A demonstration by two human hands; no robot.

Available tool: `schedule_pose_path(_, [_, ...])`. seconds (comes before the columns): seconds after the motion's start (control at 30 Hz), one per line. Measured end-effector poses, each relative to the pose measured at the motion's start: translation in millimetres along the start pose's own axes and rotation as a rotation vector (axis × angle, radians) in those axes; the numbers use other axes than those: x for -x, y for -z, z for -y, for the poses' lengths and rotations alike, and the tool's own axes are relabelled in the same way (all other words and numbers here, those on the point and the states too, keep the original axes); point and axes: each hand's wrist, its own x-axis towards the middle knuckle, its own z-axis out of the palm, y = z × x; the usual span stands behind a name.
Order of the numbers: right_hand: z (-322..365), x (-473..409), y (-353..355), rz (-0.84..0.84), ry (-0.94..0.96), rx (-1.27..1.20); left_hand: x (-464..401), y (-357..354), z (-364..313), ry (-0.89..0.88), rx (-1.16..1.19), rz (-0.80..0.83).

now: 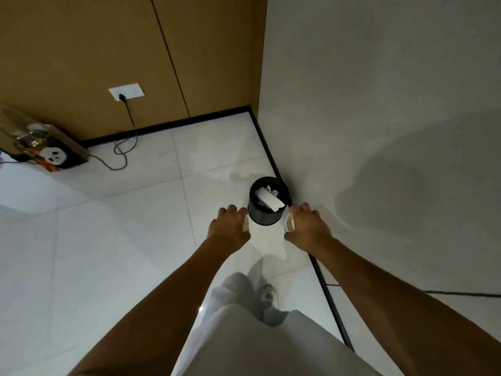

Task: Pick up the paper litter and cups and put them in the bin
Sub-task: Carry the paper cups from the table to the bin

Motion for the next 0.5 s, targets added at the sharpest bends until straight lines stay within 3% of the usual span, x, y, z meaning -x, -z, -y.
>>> schedule_pose_path(0.5, [-5, -259, 39, 0.164, 0.037, 0.074, -235, 15, 2, 0.095, 0.123, 0.137])
